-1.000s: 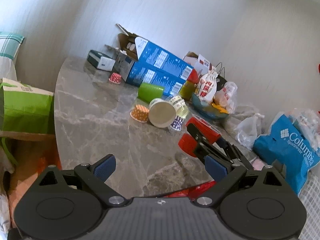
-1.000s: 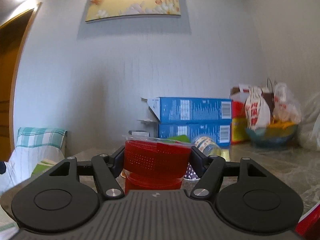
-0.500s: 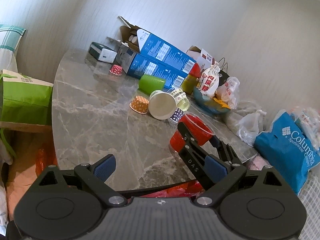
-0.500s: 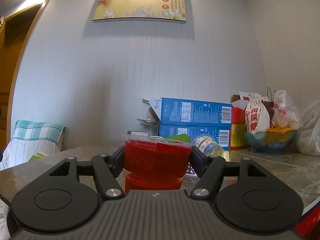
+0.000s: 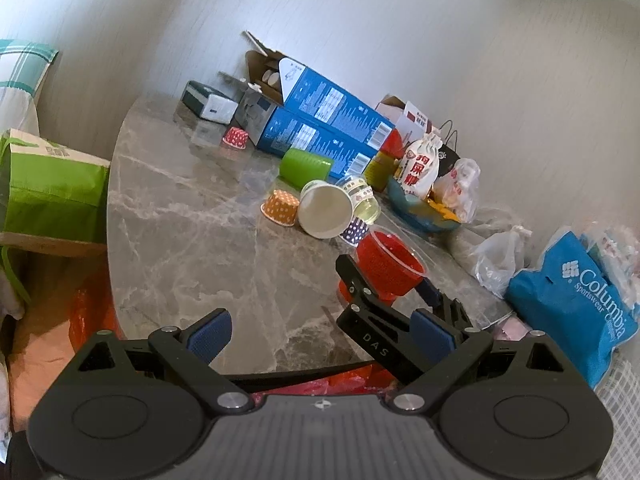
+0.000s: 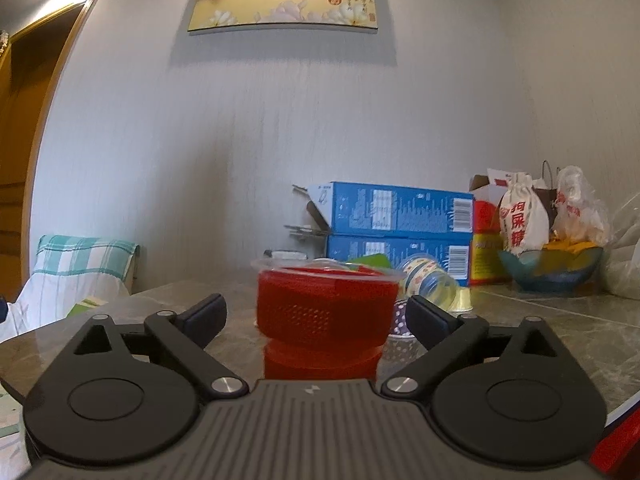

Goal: Flip cup upright
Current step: 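Lower the upright red-banded cup onto the table and open the right tool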

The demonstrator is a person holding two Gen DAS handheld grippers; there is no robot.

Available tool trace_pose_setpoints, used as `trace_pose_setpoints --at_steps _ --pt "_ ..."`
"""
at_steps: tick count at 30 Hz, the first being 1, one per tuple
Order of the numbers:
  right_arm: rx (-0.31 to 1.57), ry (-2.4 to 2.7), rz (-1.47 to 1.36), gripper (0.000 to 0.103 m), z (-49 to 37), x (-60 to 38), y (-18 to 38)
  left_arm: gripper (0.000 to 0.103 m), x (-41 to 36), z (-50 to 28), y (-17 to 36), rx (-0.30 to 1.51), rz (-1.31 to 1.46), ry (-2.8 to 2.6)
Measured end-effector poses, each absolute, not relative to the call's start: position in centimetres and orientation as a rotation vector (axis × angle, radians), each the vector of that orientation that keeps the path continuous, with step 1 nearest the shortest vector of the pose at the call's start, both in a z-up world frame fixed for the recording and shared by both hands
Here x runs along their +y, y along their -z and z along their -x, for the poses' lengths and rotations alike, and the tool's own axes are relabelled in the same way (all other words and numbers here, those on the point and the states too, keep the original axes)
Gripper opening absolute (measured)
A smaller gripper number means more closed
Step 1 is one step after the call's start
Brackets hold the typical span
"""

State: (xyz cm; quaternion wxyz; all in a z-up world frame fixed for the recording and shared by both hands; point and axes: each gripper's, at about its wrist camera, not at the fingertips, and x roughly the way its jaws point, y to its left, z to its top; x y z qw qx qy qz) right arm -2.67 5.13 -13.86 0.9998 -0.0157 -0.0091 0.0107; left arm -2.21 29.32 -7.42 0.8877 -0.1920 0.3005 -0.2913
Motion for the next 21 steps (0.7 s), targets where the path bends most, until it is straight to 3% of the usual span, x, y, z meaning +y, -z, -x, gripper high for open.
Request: trace_pose_setpoints --at_steps 16,21 --pt "-0.003 -0.023 -0.071 0.102 9.5 1.7 9.4 0.101 27.3 1.4 5.8 0.565 0.164 0.463" --pt "0.214 0.048 -0.167 0.102 10.6 0.3 5.0 0.101 25.6 2.4 3.1 0.472 0.037 0.482"
